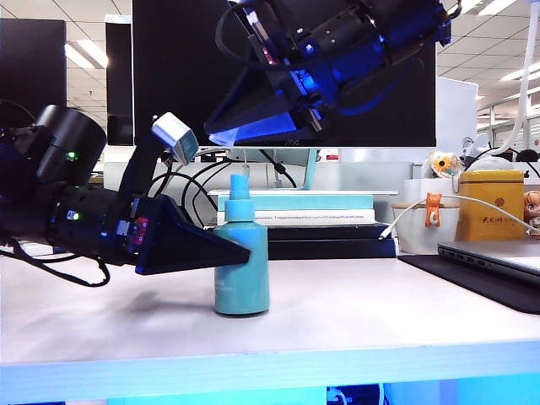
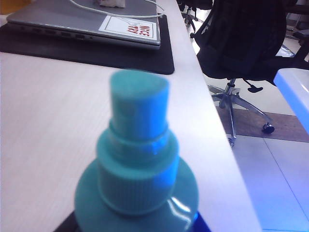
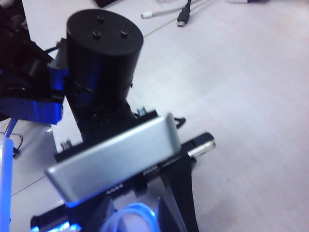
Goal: Pick up the sprayer with the left hand, pick up its lid with the right hand then put the lid on the sprayer.
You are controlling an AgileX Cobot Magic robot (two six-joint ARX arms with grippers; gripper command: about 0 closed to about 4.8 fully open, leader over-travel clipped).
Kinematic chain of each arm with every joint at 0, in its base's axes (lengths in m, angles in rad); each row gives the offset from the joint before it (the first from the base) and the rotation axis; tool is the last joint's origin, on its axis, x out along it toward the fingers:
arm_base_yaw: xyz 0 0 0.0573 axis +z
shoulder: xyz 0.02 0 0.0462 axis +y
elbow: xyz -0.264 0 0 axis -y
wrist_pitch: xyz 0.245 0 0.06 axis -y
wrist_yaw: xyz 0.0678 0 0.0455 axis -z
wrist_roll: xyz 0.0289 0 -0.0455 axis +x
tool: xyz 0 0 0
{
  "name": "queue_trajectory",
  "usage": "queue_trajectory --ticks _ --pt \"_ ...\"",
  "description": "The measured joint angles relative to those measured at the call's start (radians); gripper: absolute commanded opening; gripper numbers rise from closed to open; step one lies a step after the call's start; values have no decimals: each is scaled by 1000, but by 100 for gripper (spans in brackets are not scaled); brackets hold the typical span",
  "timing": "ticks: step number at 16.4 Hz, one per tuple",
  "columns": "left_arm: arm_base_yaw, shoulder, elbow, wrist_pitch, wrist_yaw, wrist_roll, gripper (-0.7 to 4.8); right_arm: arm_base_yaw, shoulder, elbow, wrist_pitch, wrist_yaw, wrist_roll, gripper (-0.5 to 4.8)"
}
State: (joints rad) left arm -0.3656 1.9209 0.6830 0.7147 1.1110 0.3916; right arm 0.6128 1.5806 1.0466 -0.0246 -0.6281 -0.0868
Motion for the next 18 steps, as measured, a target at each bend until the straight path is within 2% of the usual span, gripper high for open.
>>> queue_trajectory --ticks 4,7,18 --pt "3 0 0 -2 -3 0 154 -2 0 0 -71 11 -37 103" --pt "3 0 0 -4 -4 0 154 7 0 0 -129 67 -93 103" --pt "-5 -1 0 -24 23 1 154 9 6 0 -99 95 -124 103"
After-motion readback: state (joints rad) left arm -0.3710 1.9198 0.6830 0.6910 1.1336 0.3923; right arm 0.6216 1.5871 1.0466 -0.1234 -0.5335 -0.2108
